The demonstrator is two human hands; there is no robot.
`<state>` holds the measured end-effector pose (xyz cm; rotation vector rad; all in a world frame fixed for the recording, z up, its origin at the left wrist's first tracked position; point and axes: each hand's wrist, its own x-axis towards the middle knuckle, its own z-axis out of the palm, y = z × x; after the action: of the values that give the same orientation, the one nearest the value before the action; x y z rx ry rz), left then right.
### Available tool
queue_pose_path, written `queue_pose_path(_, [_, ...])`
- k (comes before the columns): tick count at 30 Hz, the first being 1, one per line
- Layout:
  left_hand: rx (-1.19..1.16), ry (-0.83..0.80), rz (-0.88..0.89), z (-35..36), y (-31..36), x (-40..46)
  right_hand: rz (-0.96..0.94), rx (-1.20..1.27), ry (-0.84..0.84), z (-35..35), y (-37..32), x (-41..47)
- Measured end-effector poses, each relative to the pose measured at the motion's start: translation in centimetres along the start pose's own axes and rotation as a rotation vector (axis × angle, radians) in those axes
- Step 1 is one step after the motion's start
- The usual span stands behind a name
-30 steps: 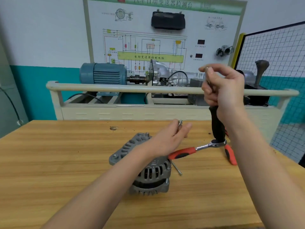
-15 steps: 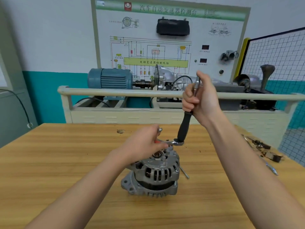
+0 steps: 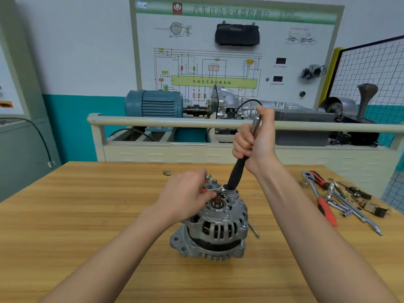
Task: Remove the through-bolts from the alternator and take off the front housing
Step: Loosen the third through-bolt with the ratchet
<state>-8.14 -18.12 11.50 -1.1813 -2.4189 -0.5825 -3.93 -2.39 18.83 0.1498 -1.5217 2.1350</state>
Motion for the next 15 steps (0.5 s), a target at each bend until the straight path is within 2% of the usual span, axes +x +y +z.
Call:
queue_pose_path(5, [-0.064, -0.051, -0.083, 0.2, 0.2, 0.6, -0.002, -0.081, -0.026, -0.3, 0.0, 0.5])
queue_pose_path(7, [-0.216, -0.099, -0.164, -0.2, 0.2, 1.2, -0.006, -0.150, -0.078, -0.7, -0.5, 0.7])
queue_pose_path(9, [-0.372, -0.140, -0.209, -0.7, 0.0, 1.8, -0.047, -0.277, -0.030, -1.2, -0.9, 0.7])
queue_pose_path(11, [-0.422, -0.146, -0.218, -0.8, 0.1, 2.2, -0.167, -0.473, 0.103, -1.5, -0.5, 0.3])
queue_pose_path(13, [-0.420, -0.119, -0.240, -0.5, 0.4, 2.6, -0.372, -0.600, 0.232, -1.3, 0.7, -1.2])
queue_pose_path(15, [-0.422, -0.096, -0.255, 0.1, 0.6, 2.9, -0.522, -0.734, 0.210, -1.0, 2.6, -2.6])
